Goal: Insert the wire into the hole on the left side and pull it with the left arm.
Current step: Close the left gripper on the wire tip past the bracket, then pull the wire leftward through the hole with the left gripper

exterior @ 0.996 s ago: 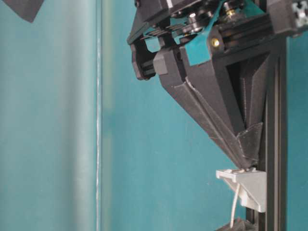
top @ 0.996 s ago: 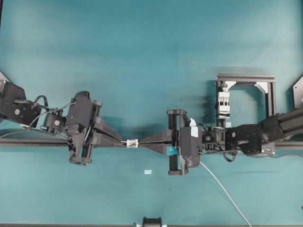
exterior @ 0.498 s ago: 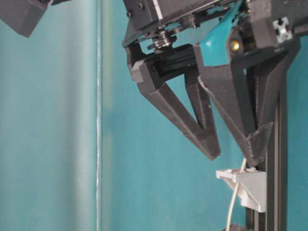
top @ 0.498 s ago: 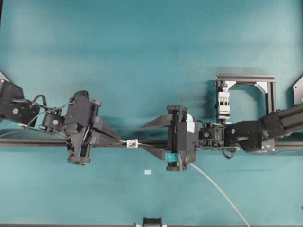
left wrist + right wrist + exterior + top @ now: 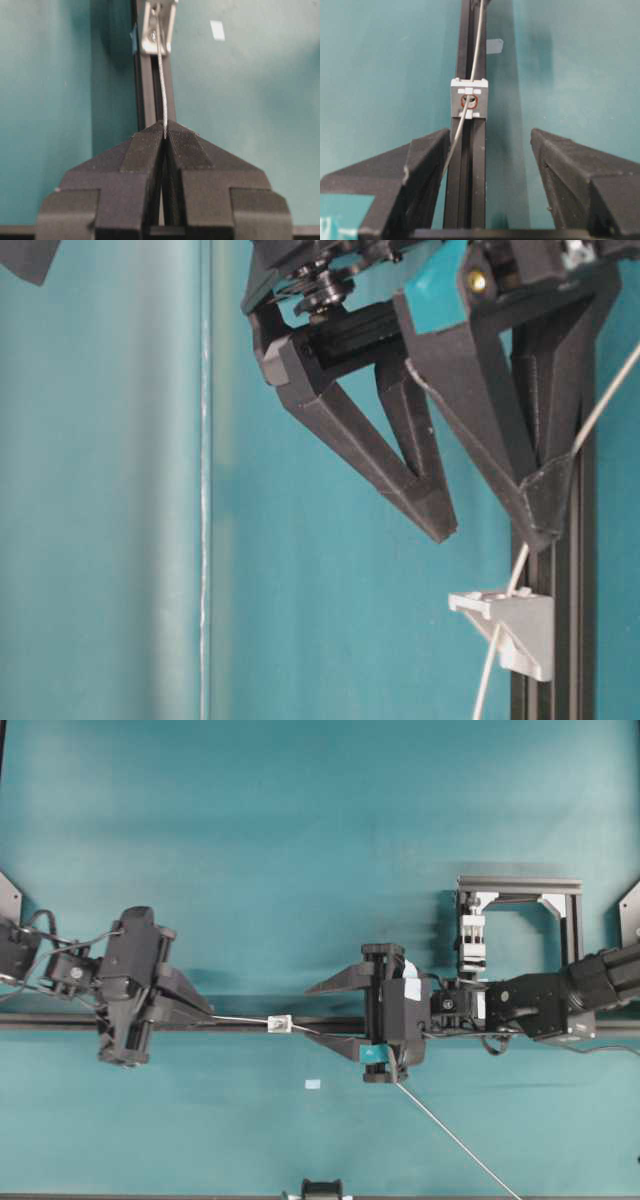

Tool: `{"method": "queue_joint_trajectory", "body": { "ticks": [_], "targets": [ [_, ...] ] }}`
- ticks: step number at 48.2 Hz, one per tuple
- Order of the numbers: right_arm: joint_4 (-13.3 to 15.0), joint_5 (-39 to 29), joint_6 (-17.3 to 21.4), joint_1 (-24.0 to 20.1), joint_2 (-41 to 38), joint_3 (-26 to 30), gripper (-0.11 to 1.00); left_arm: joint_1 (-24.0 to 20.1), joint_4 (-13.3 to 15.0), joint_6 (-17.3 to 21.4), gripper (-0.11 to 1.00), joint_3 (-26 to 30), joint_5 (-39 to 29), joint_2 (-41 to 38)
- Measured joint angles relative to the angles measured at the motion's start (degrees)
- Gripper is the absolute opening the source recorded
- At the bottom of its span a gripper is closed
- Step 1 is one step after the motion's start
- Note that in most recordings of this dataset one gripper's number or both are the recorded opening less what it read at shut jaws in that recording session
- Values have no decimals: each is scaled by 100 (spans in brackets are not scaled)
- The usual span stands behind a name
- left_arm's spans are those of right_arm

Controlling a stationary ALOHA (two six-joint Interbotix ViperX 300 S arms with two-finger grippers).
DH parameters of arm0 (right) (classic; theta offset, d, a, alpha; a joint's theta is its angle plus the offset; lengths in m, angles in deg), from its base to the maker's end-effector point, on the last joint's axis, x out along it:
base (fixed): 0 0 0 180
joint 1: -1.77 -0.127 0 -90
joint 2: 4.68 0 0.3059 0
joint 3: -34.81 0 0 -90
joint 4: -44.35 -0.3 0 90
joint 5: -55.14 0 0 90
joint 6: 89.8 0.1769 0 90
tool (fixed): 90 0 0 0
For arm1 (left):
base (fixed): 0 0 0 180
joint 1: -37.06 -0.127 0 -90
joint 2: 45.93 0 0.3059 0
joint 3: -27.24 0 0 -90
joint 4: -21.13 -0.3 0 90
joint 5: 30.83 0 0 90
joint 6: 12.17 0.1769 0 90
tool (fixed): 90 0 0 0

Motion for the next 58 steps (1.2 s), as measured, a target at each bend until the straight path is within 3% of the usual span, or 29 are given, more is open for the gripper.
{"method": "queue_joint_trajectory", "body": {
  "ticks": [19,30,58],
  "targets": [
    [0,0,9,0,9,-26,74,246,-9,-448,-11,-729,-431,888],
    [0,0,9,0,9,-26,74,255,0,-466,-11,-1072,-448,1485],
    [-9,0,-9,0,9,-26,74,149,0,-413,-10,-1116,-457,1591]
  ]
}}
